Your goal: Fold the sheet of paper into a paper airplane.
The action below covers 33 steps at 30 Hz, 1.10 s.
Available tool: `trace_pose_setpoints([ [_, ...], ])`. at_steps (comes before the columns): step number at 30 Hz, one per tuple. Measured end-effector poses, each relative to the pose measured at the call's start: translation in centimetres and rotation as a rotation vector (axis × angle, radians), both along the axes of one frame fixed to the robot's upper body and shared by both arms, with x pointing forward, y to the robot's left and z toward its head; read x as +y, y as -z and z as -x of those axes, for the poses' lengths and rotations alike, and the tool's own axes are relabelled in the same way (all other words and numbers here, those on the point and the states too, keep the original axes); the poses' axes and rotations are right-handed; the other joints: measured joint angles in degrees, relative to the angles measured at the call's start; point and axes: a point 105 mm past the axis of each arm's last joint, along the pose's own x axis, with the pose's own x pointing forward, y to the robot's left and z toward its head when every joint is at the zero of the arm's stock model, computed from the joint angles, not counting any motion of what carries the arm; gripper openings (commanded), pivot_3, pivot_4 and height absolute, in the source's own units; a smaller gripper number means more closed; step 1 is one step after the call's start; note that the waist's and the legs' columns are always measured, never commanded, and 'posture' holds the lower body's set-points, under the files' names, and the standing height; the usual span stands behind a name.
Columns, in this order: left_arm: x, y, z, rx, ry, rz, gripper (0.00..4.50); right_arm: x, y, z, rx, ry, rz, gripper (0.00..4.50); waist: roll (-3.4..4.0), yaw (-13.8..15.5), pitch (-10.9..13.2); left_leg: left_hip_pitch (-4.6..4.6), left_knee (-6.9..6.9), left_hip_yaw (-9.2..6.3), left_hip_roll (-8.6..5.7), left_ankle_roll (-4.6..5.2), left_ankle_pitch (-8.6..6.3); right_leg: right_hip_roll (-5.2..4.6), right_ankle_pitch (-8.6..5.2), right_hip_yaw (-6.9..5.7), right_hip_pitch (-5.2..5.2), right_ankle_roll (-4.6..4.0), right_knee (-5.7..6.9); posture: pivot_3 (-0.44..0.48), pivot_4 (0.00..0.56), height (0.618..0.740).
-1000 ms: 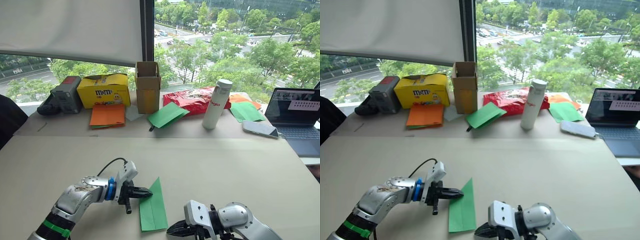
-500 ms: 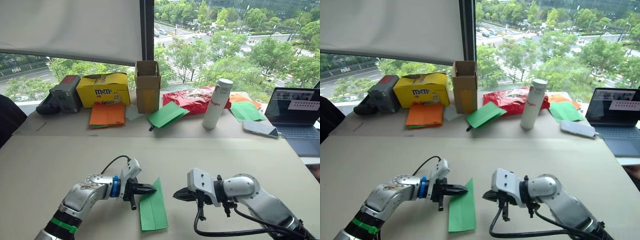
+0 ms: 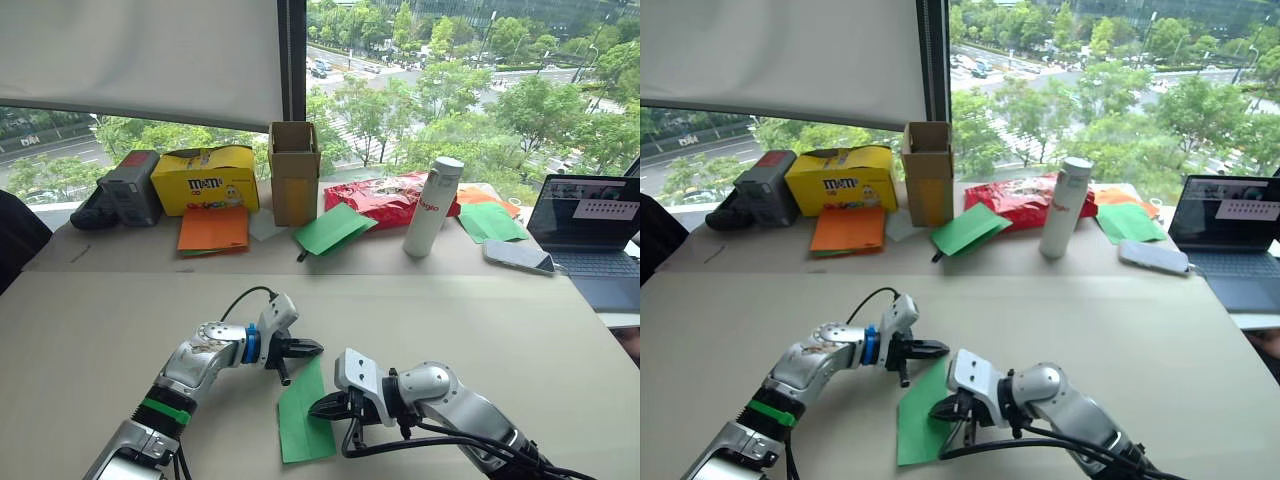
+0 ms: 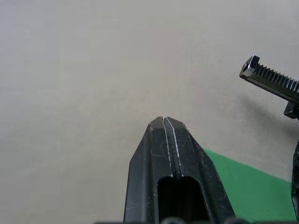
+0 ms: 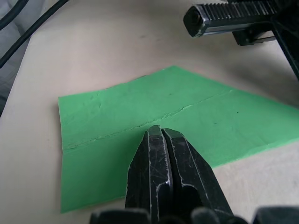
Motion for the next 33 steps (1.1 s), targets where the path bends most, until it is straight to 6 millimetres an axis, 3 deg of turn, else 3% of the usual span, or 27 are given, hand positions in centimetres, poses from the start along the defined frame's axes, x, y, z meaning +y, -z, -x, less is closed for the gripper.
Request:
trace_pose_setpoints([
  [10, 0.5, 0.2, 0.6, -0.015, 0.015, 0.054, 0.0, -0.1, 0.0, -0.1, 0.007, 0.015, 0.005, 0.02, 0.0, -0.05, 0.0, 0.01, 0.0, -0.03, 0.07, 0.0, 0.0, 0.01, 0.0, -0.03, -0.02, 0.0, 0.05, 0.0, 0.15, 0.74],
  [13, 0.4, -1.4, 0.6, -0.087, -0.013, 0.16, 0.0, 0.0, 0.0, -0.2, 0.007, 0.015, 0.008, 0.02, 0.0, -0.05, 0.0, 0.01, 0.0, -0.04, 0.08, 0.0, 0.0, 0.01, 0.01, -0.03, -0.01, -0.01, 0.06, 0.0, 0.15, 0.74],
  [17, 0.5, -2.4, 1.1, -0.198, 0.014, 0.174, 0.0, 0.1, 0.0, -0.2, 0.006, 0.005, 0.013, 0.02, 0.01, -0.17, -0.01, 0.04, 0.0, -0.04, 0.08, -0.01, 0.0, 0.01, 0.01, -0.02, 0.0, -0.02, 0.08, 0.0, 0.15, 0.74],
  [23, 1.2, 0.7, 2.0, -0.183, 0.035, 0.046, 0.0, 0.2, -0.1, -0.5, 0.001, -0.013, 0.028, 0.02, 0.01, -0.22, 0.0, 0.07, 0.01, -0.04, 0.08, -0.04, 0.02, 0.02, 0.0, -0.03, -0.09, -0.01, 0.32, 0.0, 0.15, 0.74],
  [33, 1.5, 1.3, 2.8, -0.192, 0.089, -0.03, 0.0, 0.3, 0.0, -0.6, -0.005, -0.026, 0.048, 0.02, -0.01, -0.3, -0.16, 0.2, -0.01, -0.03, 0.12, -0.02, 0.01, -0.01, -0.01, -0.02, -0.03, -0.02, 0.33, 0.0, 0.15, 0.74],
])
